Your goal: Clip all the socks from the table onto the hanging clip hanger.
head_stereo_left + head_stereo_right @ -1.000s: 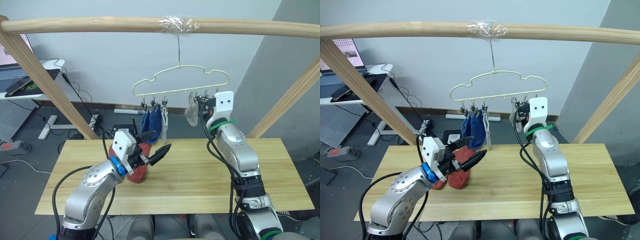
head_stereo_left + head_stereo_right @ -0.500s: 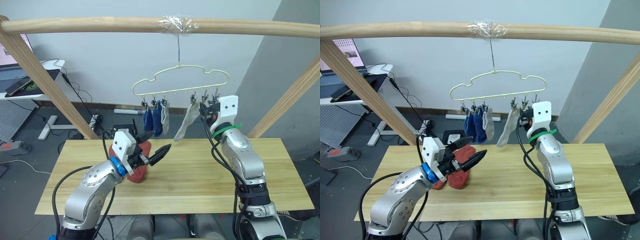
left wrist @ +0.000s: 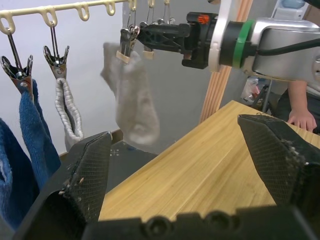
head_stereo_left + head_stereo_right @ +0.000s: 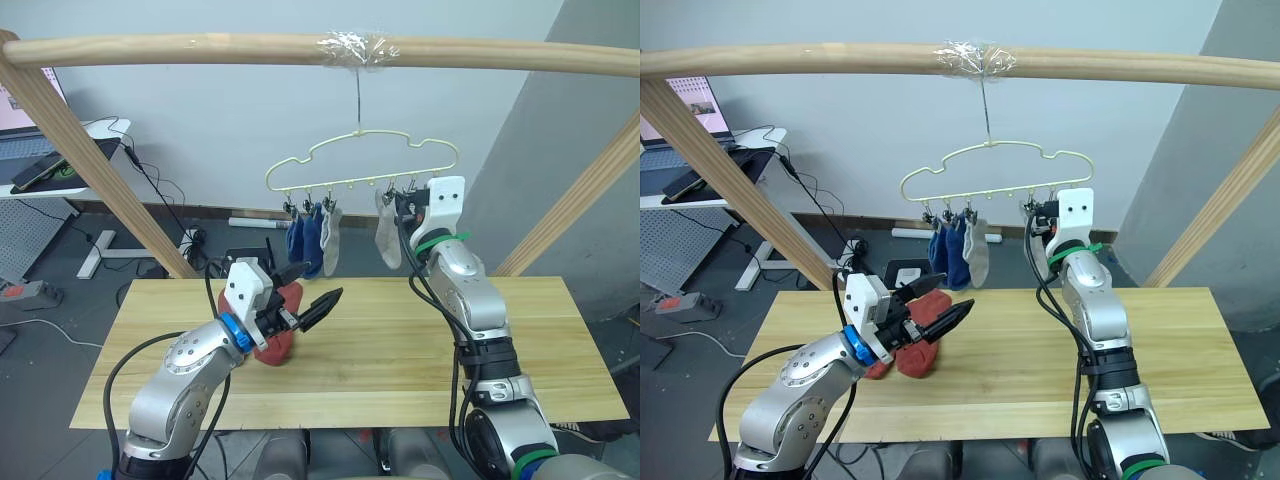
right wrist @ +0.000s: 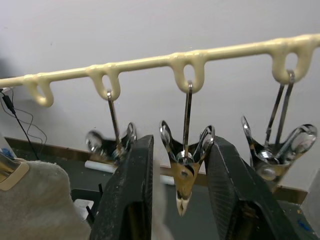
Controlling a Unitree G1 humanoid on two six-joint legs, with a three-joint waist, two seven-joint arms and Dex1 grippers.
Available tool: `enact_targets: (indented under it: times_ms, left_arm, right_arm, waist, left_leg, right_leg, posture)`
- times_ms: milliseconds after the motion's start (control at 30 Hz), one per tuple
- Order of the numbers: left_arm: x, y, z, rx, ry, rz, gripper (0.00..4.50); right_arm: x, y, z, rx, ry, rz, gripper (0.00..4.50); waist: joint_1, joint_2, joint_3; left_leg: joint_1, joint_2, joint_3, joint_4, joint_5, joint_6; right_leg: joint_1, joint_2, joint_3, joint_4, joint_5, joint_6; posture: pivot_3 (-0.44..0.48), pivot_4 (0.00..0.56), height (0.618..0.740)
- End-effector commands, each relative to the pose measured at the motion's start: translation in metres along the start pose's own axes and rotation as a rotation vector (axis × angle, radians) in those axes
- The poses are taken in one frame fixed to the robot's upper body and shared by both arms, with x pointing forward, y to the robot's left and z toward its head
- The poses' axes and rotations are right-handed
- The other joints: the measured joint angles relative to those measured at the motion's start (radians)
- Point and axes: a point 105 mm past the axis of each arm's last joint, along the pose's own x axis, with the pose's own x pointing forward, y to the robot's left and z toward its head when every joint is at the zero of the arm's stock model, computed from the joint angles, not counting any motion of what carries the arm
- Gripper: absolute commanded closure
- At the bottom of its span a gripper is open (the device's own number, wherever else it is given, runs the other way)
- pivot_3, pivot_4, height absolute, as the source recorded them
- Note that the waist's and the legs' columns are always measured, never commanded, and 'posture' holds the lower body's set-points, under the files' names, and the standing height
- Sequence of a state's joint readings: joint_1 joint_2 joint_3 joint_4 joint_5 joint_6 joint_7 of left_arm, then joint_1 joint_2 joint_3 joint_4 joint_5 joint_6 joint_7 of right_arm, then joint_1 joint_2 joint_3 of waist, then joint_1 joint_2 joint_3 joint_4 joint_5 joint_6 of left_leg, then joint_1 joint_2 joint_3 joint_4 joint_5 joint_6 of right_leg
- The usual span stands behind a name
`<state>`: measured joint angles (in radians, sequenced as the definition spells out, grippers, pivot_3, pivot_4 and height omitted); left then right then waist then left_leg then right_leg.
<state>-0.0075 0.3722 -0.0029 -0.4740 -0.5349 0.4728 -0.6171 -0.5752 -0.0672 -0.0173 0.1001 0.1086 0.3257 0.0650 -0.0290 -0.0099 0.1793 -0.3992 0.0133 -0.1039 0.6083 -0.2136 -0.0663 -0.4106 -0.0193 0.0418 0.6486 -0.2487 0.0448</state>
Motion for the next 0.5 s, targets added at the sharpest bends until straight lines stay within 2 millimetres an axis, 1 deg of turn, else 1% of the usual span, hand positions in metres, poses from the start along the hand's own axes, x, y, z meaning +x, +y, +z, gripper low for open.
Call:
enact_targets:
  times_ms: [33,267,433,500]
  left_arm:
    - [-0.0017,-0.0065,0.0140,0.030,-0.041,-0.018,0.00]
    - [-0.0012,-0.0080,0.0148,0.028,-0.042,-0.019,0.00]
    - [-0.0003,-0.0090,0.0167,0.026,-0.051,-0.026,0.00]
    - [-0.0002,-0.0090,0.0170,0.026,-0.052,-0.027,0.00]
  right_arm:
    - [0.0041,-0.0017,0.0227,-0.007,-0.091,-0.005,2.99]
    - [0.0039,-0.0007,0.0257,-0.004,-0.111,-0.004,2.99]
    - [0.0037,-0.0005,0.0243,0.004,-0.104,-0.001,2.99]
    - [0.0037,-0.0003,0.0232,0.010,-0.099,0.001,3.37]
  waist:
    - [0.000,0.000,0.000]
    - [0.000,0.000,0.000]
    - [0.000,0.000,0.000]
    - [0.000,0.000,0.000]
  left_leg:
    - [0.000,0.000,0.000,0.000,0.000,0.000]
    - [0.000,0.000,0.000,0.000,0.000,0.000]
    - [0.000,0.000,0.000,0.000,0.000,0.000]
    - [0.001,0.000,0.000,0.000,0.000,0.000]
  right_leg:
    - [0.000,0.000,0.000,0.000,0.000,0.000]
    - [0.000,0.000,0.000,0.001,0.000,0.000]
    - [0.000,0.000,0.000,0.001,0.000,-0.001]
    - [0.000,0.000,0.000,0.001,0.000,-0.001]
  posture:
    - [0.101,0.156,0.740]
    - [0.102,0.154,0.740]
    - [0.098,0.154,0.740]
    - [0.098,0.154,0.740]
